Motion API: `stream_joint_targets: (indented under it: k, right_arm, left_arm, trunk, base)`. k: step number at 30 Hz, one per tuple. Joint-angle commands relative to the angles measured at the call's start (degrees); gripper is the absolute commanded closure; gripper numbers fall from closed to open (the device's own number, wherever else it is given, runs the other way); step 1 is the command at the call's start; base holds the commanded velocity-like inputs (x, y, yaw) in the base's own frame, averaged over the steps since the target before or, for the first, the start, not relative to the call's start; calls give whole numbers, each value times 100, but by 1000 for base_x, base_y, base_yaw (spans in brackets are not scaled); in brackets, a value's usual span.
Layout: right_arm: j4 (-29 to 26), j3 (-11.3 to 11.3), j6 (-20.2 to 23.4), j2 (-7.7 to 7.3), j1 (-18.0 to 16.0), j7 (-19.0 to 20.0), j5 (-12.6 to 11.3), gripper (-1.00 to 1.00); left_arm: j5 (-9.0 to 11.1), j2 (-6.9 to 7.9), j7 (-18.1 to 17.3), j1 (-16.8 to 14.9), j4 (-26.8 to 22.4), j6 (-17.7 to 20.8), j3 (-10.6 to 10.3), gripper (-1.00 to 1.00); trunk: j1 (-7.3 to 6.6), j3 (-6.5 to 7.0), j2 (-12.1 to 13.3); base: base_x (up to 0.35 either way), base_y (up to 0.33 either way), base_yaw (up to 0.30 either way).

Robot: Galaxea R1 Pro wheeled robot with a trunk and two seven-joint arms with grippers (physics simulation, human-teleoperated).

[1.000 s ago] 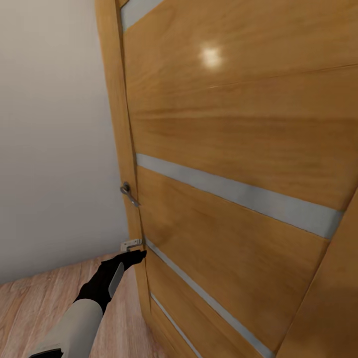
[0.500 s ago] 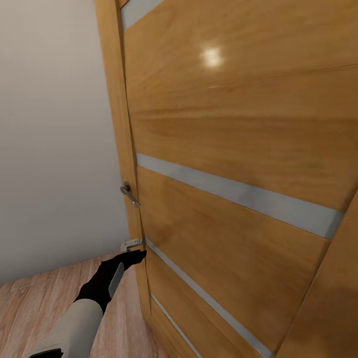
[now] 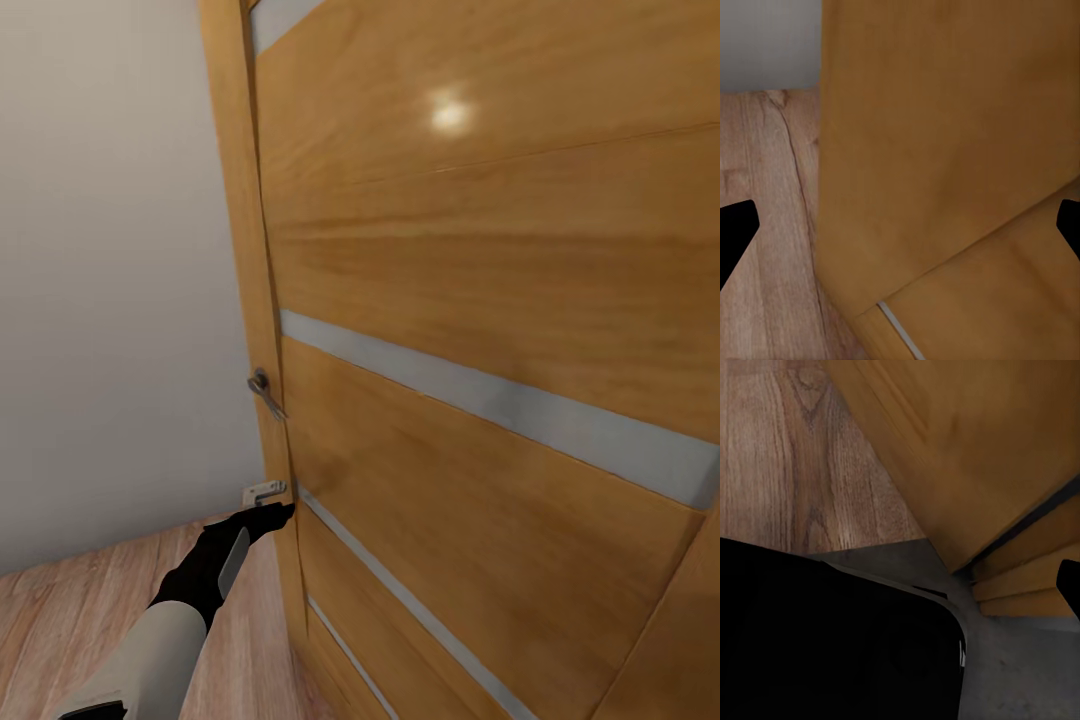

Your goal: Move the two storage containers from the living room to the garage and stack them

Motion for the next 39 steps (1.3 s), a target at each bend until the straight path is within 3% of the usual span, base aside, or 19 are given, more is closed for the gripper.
stream_joint_targets:
  k: [1, 39]
  right_arm:
    - [7, -3, -23, -2, -3, 33, 0, -100]
    - [-1, 51, 13, -2, -3, 77, 49, -100]
  left_arm:
    - [23, -10, -36, -3, -12, 38, 39, -100]
    - [23, -12, -36, -3, -14, 38, 39, -100]
  trunk:
    - [0, -5, -3]
    - [0, -5, -3]
  base:
    - [0, 0, 0]
    - [0, 0, 0]
